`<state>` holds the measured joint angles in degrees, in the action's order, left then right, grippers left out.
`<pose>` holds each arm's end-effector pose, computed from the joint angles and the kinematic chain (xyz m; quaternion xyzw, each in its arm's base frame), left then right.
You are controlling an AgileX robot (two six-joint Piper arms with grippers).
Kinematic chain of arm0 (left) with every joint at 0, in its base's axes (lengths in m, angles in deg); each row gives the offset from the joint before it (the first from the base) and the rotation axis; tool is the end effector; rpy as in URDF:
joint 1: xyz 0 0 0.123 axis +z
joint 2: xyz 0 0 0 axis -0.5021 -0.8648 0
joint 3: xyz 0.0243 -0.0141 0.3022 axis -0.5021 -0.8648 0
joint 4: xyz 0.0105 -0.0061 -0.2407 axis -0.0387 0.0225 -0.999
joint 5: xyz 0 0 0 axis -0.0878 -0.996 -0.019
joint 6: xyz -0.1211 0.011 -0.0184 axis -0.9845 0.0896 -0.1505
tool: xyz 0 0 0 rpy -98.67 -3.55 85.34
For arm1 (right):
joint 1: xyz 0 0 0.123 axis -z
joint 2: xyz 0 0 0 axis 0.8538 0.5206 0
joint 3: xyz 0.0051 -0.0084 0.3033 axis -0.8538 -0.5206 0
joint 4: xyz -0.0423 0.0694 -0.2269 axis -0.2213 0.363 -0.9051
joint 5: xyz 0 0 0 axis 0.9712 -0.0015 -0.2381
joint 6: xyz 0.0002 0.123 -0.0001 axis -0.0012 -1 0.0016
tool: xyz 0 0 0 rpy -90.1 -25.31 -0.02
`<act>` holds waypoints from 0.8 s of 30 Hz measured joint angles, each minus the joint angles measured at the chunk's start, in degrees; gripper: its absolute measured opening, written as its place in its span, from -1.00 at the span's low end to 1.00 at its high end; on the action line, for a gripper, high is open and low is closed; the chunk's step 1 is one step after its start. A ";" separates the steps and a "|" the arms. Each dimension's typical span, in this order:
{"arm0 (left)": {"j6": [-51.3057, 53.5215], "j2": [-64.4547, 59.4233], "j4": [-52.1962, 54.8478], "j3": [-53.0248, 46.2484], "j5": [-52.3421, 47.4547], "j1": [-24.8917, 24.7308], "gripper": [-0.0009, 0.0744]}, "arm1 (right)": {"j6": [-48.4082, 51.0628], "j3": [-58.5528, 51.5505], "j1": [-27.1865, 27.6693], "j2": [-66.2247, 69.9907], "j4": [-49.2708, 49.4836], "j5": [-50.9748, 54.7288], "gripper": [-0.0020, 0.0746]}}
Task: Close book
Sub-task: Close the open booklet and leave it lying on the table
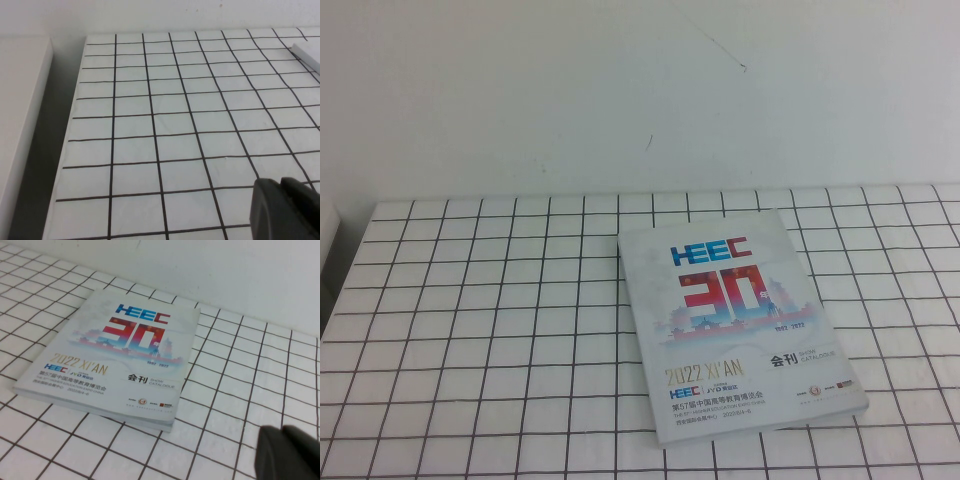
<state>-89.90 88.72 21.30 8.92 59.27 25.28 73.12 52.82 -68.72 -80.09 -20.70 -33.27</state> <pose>0.0540 -0.0074 0.1707 -0.0009 0.7914 -0.0667 0.6077 0.0375 0.0234 0.2443 -0.1876 0.7802 0.0479 0.5948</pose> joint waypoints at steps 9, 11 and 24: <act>0.09 0.00 0.00 0.00 0.00 0.00 -0.99 | 0.00 0.00 0.00 0.00 0.00 0.00 -0.95; 0.09 0.00 0.00 0.00 0.00 0.00 -0.99 | 0.00 0.00 0.00 0.00 0.00 0.00 -0.95; 0.09 0.00 0.00 0.00 0.00 0.00 -0.99 | 0.00 -4.10 1.44 -2.16 -2.28 -4.67 -0.95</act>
<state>-89.81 88.72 21.30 8.92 59.27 25.28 73.12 48.72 -67.28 -82.25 -22.98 -37.95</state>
